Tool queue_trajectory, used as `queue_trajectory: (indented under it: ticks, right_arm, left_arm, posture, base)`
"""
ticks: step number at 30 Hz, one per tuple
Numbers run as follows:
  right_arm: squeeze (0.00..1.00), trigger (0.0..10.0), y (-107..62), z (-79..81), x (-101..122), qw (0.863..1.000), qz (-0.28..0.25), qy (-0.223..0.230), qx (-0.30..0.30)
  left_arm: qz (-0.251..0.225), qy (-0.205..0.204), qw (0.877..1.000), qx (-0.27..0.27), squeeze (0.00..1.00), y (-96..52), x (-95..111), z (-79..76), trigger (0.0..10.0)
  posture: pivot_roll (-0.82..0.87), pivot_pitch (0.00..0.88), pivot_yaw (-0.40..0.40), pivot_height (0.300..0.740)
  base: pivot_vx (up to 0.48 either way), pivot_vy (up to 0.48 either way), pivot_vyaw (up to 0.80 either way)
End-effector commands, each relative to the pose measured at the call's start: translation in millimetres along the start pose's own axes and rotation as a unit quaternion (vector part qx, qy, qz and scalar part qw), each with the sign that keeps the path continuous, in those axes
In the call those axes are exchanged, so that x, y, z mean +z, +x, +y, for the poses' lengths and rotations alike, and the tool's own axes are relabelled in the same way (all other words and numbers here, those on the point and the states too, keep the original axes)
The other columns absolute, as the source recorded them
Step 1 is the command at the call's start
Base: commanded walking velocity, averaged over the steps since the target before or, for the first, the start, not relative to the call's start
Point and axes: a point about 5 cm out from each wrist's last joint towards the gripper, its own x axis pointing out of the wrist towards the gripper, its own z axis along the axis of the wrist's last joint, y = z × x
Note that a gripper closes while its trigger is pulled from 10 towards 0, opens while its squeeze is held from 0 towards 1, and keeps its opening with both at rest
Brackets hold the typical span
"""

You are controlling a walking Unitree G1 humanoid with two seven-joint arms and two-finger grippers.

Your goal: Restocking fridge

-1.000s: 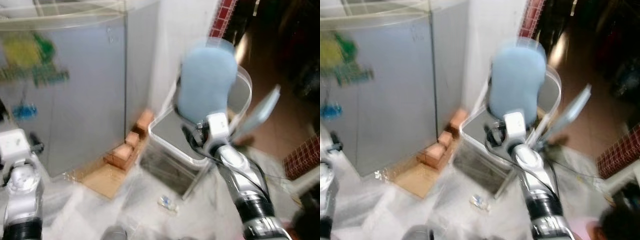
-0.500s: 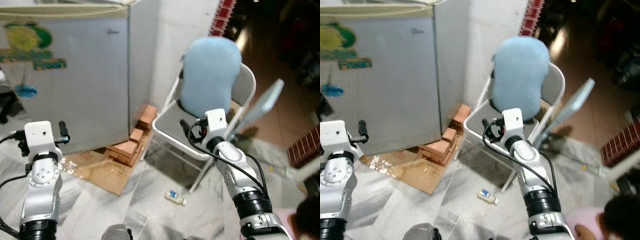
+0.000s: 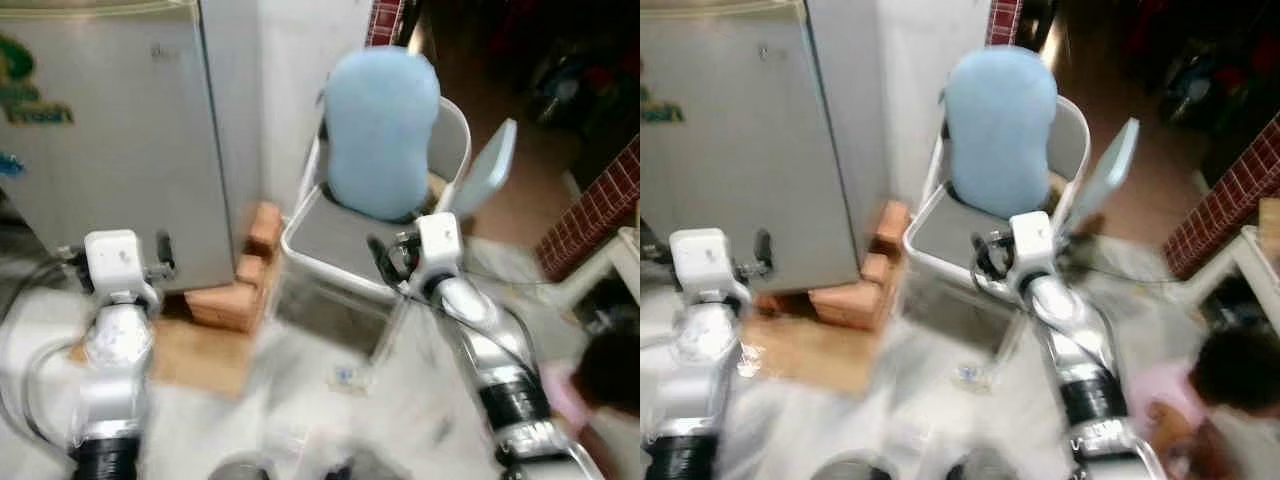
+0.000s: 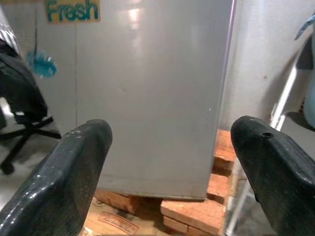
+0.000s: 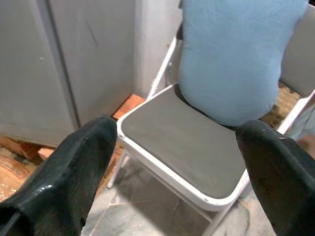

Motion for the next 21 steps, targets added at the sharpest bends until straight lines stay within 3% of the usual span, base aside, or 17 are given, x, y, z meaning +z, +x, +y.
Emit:
queue_trajectory:
  ticks: [1,13,21]
  right_arm:
    - [0.00,10.0,2.0,0.4,7,1.000,-0.010,-0.001,0.000]
    - [0.00,10.0,4.4,-0.5,8,1.000,-0.007,-0.006,0.001]
    - [0.00,10.0,6.3,-1.5,10,1.000,-0.007,-0.008,-0.001]
  left_arm:
    - [-0.008,-0.003,1.000,-0.006,0.00,1.7,6,1.0,10.0]
    - [-0.011,-0.018,1.000,-0.019,0.00,3.3,10,-5.9,10.0]
    - [-0.005,-0.032,0.998,-0.054,0.00,-1.0,8,-22.0,10.0]
  posture:
    - [0.09,0.000,-0.072,0.740]
    - [0.09,0.000,-0.076,0.740]
    - [0.08,0.000,-0.076,0.740]
  base:
    - [0.000,0.480,0.00]
    - [0.000,0.480,-0.75]
    - [0.000,0.480,-0.80]
